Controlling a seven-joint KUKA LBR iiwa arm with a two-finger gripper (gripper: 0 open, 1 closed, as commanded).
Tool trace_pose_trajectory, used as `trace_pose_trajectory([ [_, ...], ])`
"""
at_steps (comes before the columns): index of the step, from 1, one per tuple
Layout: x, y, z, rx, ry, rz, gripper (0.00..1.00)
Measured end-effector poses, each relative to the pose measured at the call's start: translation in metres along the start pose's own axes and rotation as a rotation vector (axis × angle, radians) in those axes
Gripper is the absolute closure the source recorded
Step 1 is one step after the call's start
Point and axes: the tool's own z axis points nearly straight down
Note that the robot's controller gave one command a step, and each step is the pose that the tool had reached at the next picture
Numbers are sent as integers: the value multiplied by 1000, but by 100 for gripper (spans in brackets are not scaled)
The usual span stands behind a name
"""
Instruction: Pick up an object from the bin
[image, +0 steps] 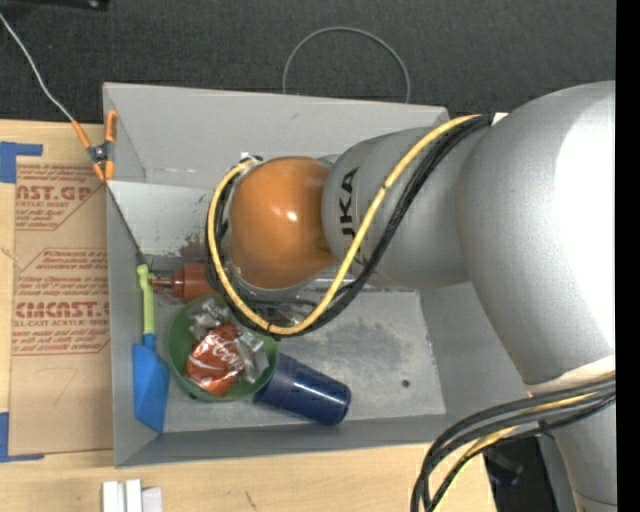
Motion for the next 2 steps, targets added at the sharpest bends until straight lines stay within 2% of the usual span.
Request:
trace_pose_trajectory([
  [2,0,0,0,0,0,0,100],
])
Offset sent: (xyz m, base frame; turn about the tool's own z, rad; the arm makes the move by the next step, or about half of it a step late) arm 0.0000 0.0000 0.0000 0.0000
